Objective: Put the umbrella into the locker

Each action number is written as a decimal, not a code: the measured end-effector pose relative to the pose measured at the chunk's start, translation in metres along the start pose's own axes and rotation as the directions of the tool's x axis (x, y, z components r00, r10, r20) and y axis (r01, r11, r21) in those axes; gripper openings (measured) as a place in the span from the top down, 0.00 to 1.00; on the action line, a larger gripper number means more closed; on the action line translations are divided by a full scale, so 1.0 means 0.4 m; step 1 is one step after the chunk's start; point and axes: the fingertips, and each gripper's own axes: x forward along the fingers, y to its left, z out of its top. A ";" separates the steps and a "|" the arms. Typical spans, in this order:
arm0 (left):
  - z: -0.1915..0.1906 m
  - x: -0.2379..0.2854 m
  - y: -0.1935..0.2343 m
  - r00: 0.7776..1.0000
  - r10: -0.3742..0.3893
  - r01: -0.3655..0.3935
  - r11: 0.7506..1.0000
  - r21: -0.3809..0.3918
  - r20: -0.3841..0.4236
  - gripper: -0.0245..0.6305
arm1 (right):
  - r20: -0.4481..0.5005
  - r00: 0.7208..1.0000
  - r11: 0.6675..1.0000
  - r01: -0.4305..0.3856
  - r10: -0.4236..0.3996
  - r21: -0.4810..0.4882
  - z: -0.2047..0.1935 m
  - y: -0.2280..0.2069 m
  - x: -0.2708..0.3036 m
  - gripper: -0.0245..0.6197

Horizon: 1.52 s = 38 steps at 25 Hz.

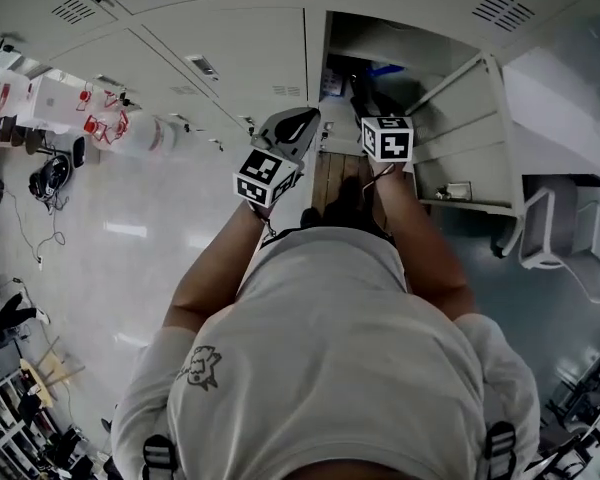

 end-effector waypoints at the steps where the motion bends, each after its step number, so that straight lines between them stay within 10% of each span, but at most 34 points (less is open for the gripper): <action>1: 0.009 -0.008 -0.002 1.000 -0.001 0.001 1.000 -0.009 0.006 0.95 | 0.018 1.000 1.000 -0.007 0.007 -0.006 0.009 0.018 -0.029 0.61; 23: 0.123 -0.177 -0.146 0.995 0.005 -0.002 1.000 -0.026 0.102 0.95 | 0.278 0.955 0.986 -0.065 0.107 -0.156 0.091 0.193 -0.517 0.87; 38: 0.163 -0.225 -0.526 0.994 0.050 -0.059 0.995 0.083 0.099 0.95 | 0.294 0.924 0.962 -0.195 0.246 -0.192 -0.063 0.144 -0.868 0.90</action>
